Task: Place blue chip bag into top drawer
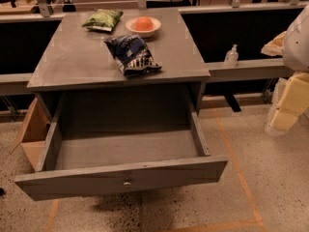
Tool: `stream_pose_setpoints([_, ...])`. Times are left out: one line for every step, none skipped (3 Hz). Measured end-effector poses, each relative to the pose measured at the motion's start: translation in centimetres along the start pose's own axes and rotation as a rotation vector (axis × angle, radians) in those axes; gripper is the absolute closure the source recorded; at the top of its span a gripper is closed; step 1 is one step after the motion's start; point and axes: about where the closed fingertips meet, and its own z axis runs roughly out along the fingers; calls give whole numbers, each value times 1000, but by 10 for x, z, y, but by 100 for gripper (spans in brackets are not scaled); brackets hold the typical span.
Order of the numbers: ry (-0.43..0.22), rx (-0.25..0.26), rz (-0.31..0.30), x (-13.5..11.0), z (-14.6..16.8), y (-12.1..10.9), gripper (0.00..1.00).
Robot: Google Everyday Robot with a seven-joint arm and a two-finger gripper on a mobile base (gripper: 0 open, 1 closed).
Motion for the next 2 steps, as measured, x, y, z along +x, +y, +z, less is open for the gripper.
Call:
stream_pose_setpoints([0,0,0,0,0,0,0])
stream_pose_setpoints([-44,40,65,0,2,-9,0])
